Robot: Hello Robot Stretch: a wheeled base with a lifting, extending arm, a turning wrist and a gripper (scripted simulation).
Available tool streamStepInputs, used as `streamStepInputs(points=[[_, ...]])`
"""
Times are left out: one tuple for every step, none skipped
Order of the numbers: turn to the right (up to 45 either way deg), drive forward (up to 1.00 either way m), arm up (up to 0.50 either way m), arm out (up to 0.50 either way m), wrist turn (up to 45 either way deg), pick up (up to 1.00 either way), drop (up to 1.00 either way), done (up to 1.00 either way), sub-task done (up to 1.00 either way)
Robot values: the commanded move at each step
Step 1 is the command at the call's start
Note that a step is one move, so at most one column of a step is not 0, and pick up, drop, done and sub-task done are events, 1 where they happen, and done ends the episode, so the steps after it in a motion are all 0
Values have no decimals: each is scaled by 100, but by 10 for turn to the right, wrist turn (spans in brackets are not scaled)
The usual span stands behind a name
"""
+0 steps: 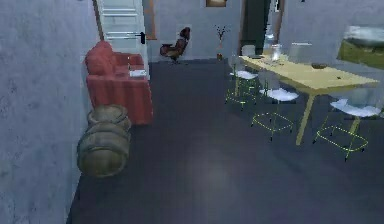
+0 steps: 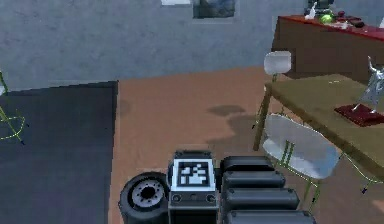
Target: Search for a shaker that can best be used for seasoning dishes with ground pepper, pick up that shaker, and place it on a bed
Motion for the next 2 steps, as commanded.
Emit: streamStepInputs(points=[[0,100,0,0,0,0,0,0,0],[-60,0,0,0,0,0,0,0,0]])
